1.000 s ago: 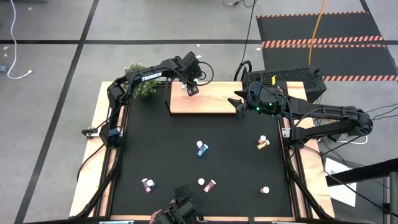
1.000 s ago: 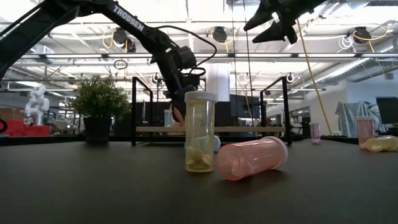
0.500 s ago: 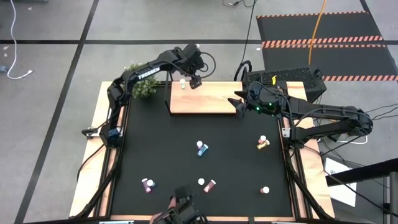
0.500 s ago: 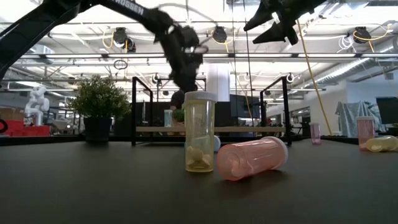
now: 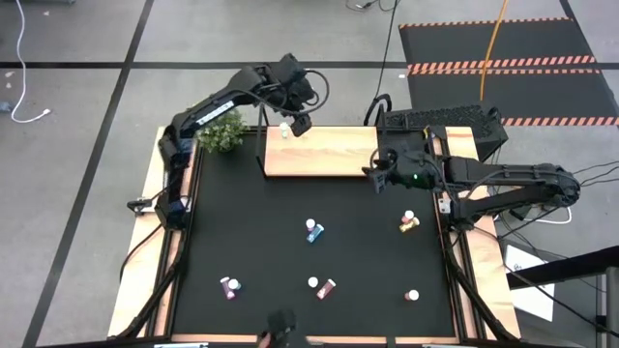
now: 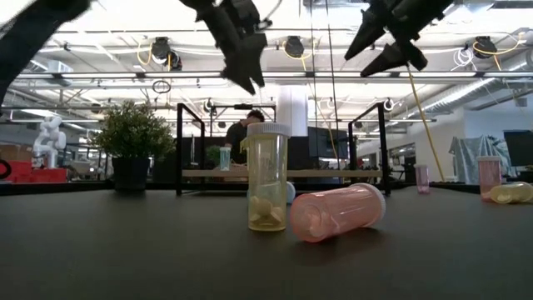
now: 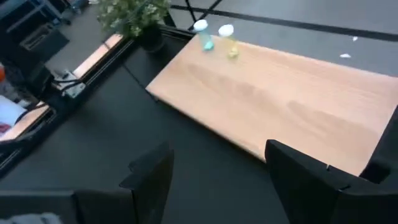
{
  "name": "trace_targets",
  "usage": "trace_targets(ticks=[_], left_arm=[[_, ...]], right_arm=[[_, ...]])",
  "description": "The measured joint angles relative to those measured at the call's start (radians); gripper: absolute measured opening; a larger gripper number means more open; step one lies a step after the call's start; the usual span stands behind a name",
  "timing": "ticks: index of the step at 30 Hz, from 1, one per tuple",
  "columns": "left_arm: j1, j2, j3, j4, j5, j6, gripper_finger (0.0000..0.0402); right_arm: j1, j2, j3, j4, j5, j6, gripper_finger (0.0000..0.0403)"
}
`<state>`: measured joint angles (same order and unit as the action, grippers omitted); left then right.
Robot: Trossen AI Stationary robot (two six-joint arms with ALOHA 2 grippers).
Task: Pick and place medicine bottles onto shelf by color
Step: Put the bottom blue pill bottle on the shelf
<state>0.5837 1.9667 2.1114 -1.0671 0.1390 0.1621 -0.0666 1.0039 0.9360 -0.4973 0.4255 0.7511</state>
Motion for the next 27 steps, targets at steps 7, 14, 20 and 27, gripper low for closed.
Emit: trace_targets(ticks=[7,14,20,27], left_arm=[[-0.115,-0.370,-0.443,0.298,-0.056,-0.242,0.0199],[-0.409,-0.628,-0.822,0.510,-0.321,-0.548,0.0157],[-0.690,-0.635,-0.912,0.446,-0.470,-0.891,0.0125],[-0.930,-0.623,-0.912,0.343,-0.551,-1.250,0.0092]], right_arm=[[0.131,-0.043,0.000,-0.022,0.010,-0.011,0.0247],[0.253,-0.039,-0.012,-0.018,-0.164,-0.081,0.0247],[0.357,-0.035,-0.163,0.212,-0.266,-0.120,0.0247],[0.391,-0.021,-0.505,1.027,-0.376,-0.064,0.0247]])
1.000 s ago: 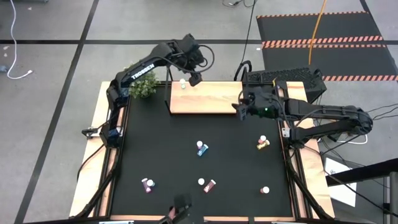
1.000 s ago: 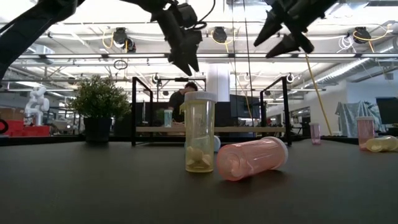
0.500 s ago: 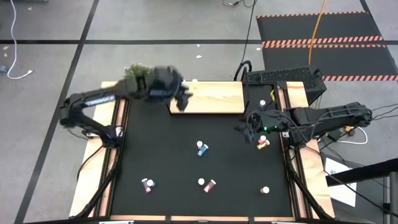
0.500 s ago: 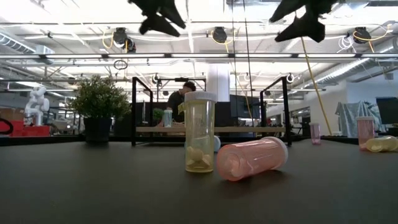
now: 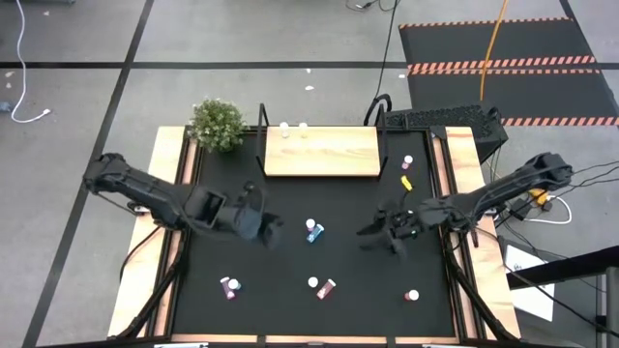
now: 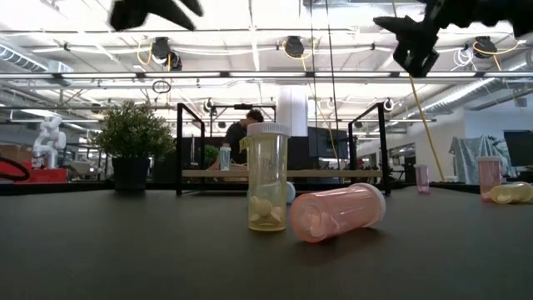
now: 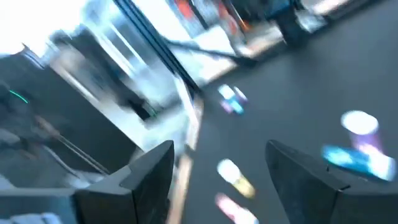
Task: Pick and place medicine bottles onto shelf by color
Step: Put the bottom blue pill bottle on the shelf
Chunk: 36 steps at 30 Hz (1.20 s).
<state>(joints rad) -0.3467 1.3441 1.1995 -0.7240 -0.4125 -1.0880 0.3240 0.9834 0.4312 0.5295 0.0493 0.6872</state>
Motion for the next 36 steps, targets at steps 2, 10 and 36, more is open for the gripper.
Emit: trace_targets(ticks=[2,10,36], left_arm=[[-0.030,0.000,0.000,-0.098,-0.014,-0.112,0.0083],[-0.045,-0.005,0.000,-0.382,0.042,-0.296,0.0057],[-0.208,-0.017,-0.010,-0.417,0.220,0.033,0.0109]], right_arm=[[-0.004,0.011,-0.065,0.124,0.042,0.093,0.0243],[0.051,0.053,-0.013,-0.173,0.115,0.128,0.0175],[0.158,0.662,0.625,-0.588,0.505,0.282,0.0143]])
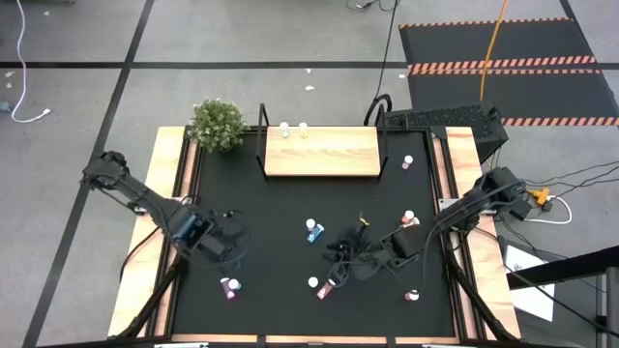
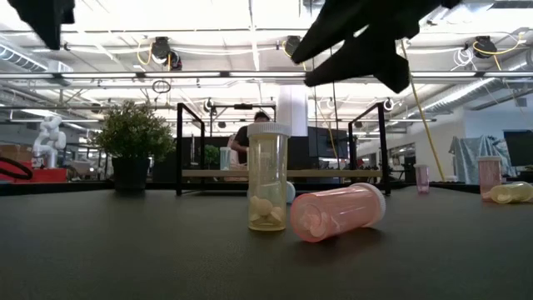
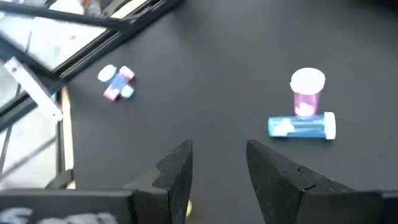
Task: Pick and place medicine bottles onto shelf by color
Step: Put the bottom blue pill bottle on the shelf
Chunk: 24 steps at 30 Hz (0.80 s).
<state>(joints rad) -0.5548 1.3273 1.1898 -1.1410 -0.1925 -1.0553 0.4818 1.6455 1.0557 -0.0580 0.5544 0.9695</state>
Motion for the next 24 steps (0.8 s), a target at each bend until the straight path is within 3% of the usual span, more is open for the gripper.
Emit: trace_targets(ticks=[4,10,14,24], left_arm=[[-0.030,0.002,-0.050,0.178,-0.021,0.087,0.0154],[-0.052,0.002,-0.111,0.227,0.097,0.067,0.0196],[-0.112,0.006,-0.143,0.244,0.115,-0.026,0.0202],[-0.252,0.043,-0.273,0.376,0.032,-0.039,0.0206]], right_arm=[[0.008,0.005,0.000,-0.017,0.021,0.065,0.0143],[0.058,-0.001,0.001,-0.038,0.063,0.191,0.0143],[0.072,-0.001,0.001,-0.060,0.074,0.221,0.0143],[0.062,-0.001,0.001,-0.090,0.043,0.153,0.0143]])
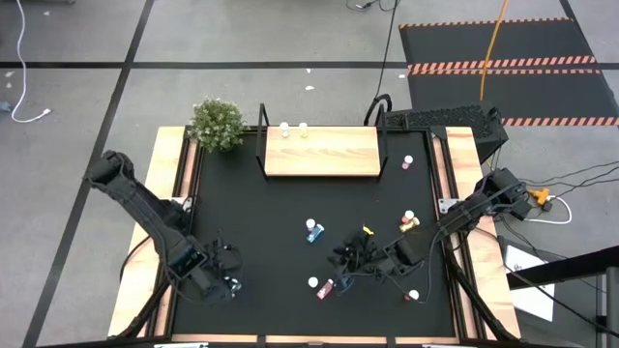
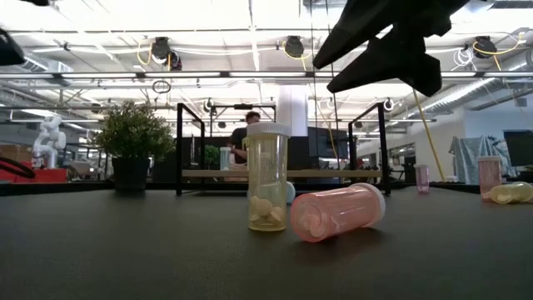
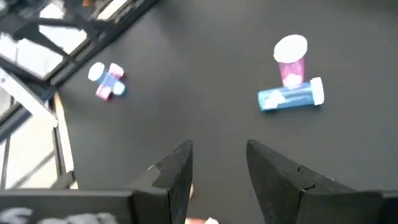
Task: Pick and place medicine bottles onto shelf by color
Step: Put the bottom blue pill bottle on the shelf
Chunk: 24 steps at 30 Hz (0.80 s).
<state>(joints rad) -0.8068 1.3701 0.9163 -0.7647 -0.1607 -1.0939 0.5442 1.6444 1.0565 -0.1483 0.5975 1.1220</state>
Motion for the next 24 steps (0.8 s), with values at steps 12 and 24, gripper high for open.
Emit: trace_targets(ticks=[12,24], left_arm=[[-0.086,0.000,-0.039,0.124,-0.026,-0.004,0.0245],[-0.142,0.025,-0.039,0.103,-0.156,0.151,0.0246]], right_arm=[[-0.043,0.000,0.000,0.001,-0.155,-0.184,0.0149],[-0.035,0.000,0.000,0.002,-0.158,-0.215,0.0157]])
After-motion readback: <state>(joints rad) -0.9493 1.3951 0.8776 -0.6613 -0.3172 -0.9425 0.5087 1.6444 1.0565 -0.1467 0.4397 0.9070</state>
